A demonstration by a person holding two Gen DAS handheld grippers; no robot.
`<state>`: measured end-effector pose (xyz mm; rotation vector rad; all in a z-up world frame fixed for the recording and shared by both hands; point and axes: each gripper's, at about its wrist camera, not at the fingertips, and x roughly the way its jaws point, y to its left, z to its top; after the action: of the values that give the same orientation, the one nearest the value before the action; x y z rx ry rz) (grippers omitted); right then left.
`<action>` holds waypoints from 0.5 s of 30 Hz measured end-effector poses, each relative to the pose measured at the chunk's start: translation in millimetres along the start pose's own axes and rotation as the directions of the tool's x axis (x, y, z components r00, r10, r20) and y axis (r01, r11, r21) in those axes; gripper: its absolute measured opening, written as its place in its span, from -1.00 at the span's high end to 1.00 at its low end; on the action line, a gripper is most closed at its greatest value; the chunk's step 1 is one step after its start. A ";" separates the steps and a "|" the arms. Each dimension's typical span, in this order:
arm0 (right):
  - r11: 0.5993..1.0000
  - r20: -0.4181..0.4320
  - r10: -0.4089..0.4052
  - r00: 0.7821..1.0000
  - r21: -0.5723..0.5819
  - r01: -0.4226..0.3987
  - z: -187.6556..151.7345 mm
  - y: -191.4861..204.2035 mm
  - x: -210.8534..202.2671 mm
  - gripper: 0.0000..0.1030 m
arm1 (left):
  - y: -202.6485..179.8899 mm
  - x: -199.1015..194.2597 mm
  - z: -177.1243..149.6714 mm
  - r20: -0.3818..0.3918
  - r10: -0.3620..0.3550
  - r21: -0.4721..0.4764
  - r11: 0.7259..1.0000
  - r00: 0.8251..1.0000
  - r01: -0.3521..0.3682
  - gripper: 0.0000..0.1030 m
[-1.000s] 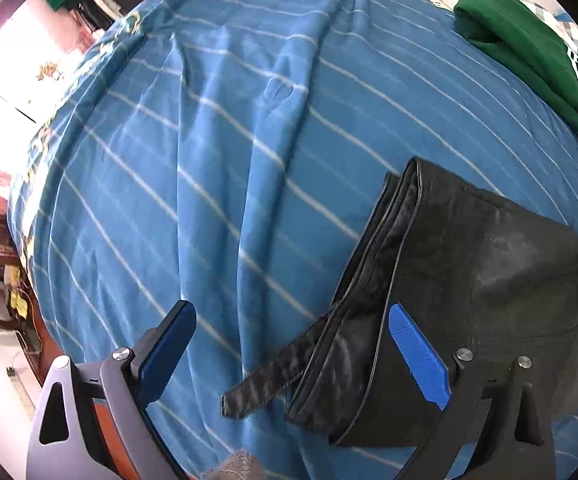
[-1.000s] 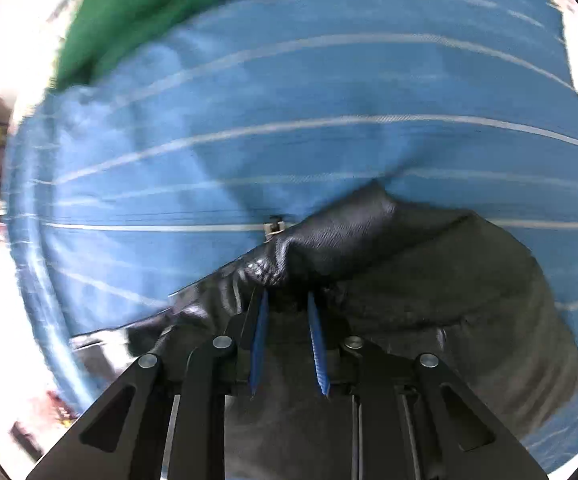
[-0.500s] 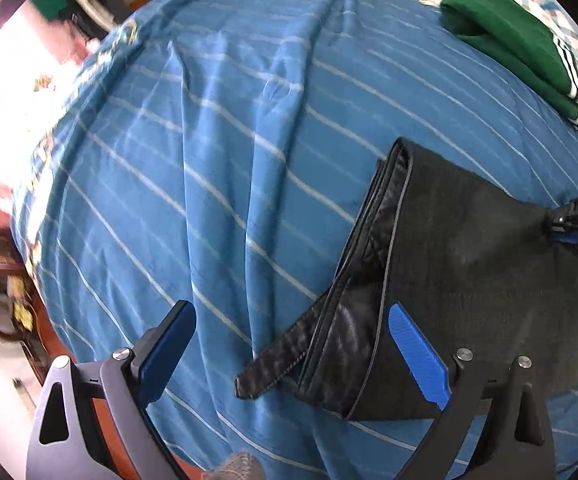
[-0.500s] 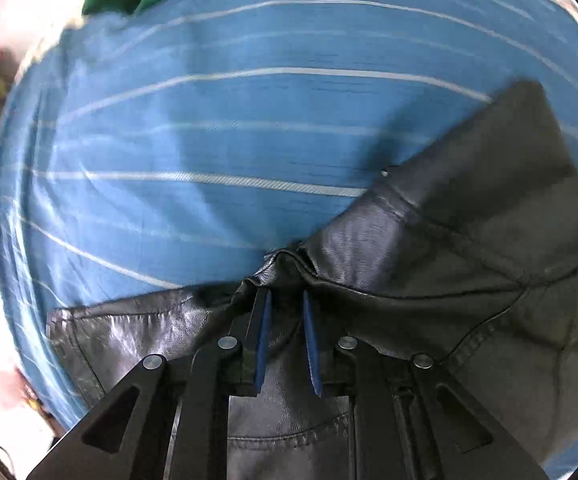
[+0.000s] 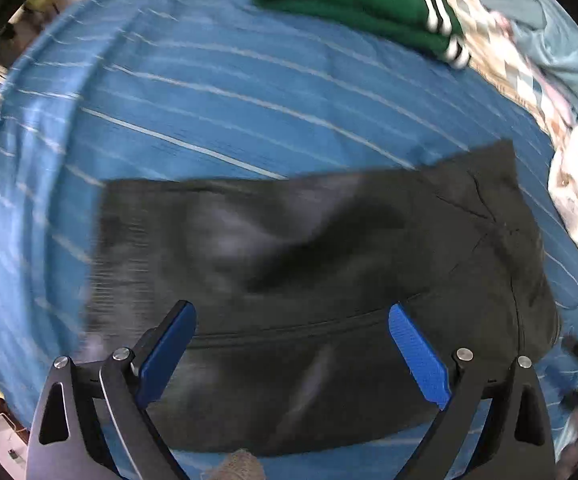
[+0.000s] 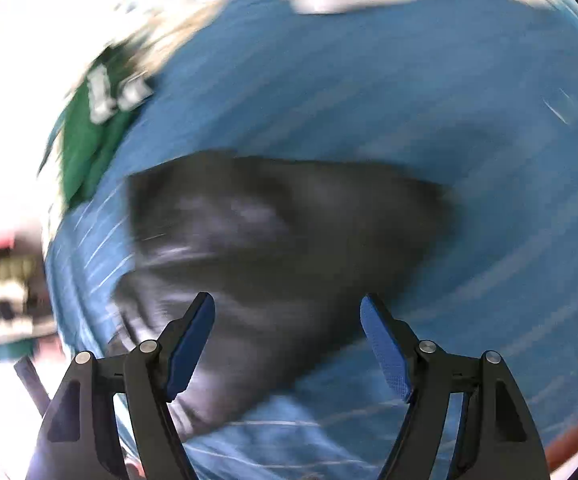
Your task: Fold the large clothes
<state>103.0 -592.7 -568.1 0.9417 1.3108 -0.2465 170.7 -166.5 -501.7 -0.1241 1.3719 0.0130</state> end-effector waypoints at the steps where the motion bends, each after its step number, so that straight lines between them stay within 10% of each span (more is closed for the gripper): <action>1: 0.999 -0.003 0.040 0.999 0.024 -0.040 7.0 -14.6 3.1 -0.50 | -7.3 12.6 0.7 -0.012 0.027 0.007 1.000 1.000 -0.027 -0.92; 5: 0.951 -0.034 0.288 0.957 0.127 -0.282 18.2 -38.5 52.6 -0.14 | -12.7 45.8 1.0 -0.042 0.061 0.003 0.998 0.997 -0.061 -0.99; 15: 0.908 0.027 0.374 0.927 0.193 -0.371 18.8 -25.0 92.6 -0.33 | -8.1 39.6 4.1 -0.068 0.050 0.023 0.999 0.996 -0.049 -1.00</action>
<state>127.2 -590.0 -662.8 1.3421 1.1021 -0.0724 183.3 -176.7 -539.0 -0.0729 1.4429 0.0355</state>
